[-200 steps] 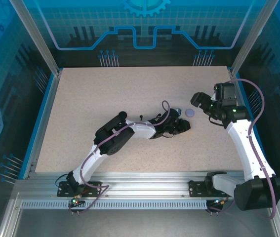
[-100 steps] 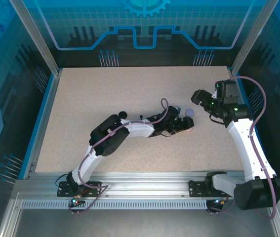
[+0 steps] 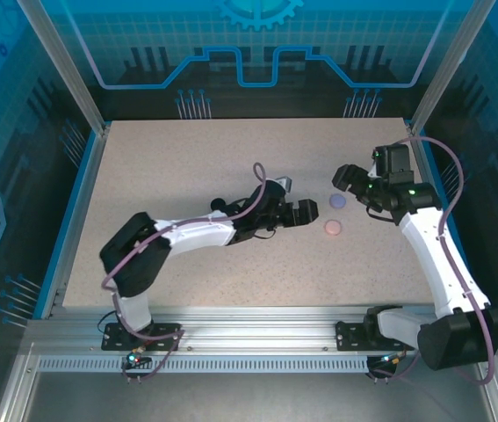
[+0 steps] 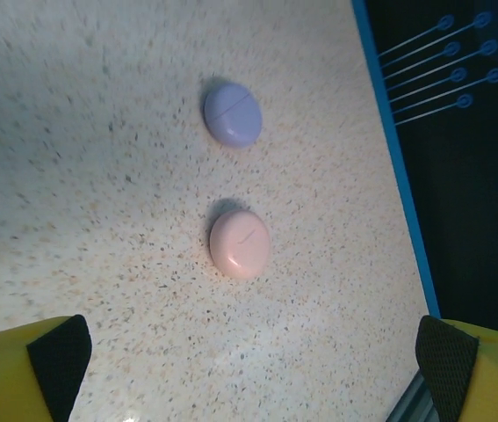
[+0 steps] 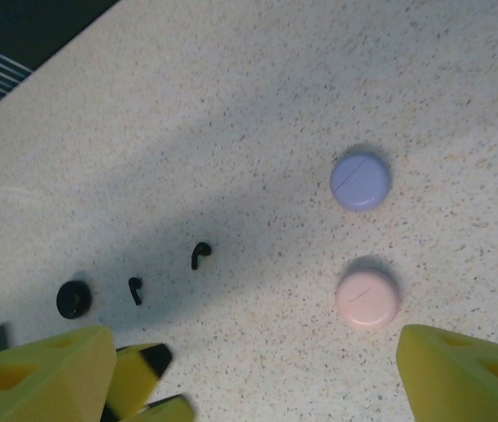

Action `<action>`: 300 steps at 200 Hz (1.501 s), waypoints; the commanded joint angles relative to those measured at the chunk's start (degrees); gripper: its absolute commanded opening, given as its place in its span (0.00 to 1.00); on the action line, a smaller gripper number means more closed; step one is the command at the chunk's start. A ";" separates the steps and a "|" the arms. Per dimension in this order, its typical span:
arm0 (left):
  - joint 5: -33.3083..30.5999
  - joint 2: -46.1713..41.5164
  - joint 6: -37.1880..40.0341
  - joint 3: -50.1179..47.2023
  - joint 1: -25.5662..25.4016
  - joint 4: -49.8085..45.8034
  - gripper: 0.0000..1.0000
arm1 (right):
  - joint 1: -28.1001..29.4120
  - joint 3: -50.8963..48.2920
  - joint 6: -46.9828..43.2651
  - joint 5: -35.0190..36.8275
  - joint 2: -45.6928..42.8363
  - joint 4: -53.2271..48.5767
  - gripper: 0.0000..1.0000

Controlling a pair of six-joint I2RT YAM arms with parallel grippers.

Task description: Insert wireless bluetooth earbuds into charging case

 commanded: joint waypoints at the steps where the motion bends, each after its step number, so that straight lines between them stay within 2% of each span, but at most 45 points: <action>1: -4.70 -6.06 7.83 -2.83 0.98 -4.63 0.99 | 2.62 -1.88 0.35 1.85 1.68 -1.69 0.84; 47: -10.05 -12.68 15.83 -4.62 3.26 -10.06 0.99 | 6.57 -2.70 -0.43 3.23 2.84 -2.65 0.85; 76: -15.64 -15.05 21.96 -4.25 4.23 -12.52 0.99 | 10.66 -1.97 -0.79 4.78 2.75 -2.82 0.87; 130: -18.73 -19.45 25.29 -5.86 10.33 -12.32 0.99 | 19.74 -0.52 2.72 9.30 7.69 -2.39 0.89; 159: -17.67 -20.82 22.97 -6.54 16.01 -12.21 0.99 | 23.42 3.06 4.86 11.54 12.45 -3.09 1.00; 202: -14.45 -22.67 19.26 -7.10 23.82 -15.23 0.99 | 26.94 12.74 5.88 10.51 22.49 -4.09 1.00; 242: -12.00 -23.89 18.80 -9.34 28.48 -14.62 0.99 | 30.13 27.30 4.69 8.53 34.51 -7.51 1.00; 269: -8.91 -20.97 18.95 -7.49 31.03 -16.71 0.99 | 31.01 35.84 3.78 6.66 40.98 -9.38 1.00; 300: -8.12 -16.96 21.52 -4.09 32.23 -20.08 0.99 | 31.01 43.12 3.19 4.37 47.64 -10.41 0.99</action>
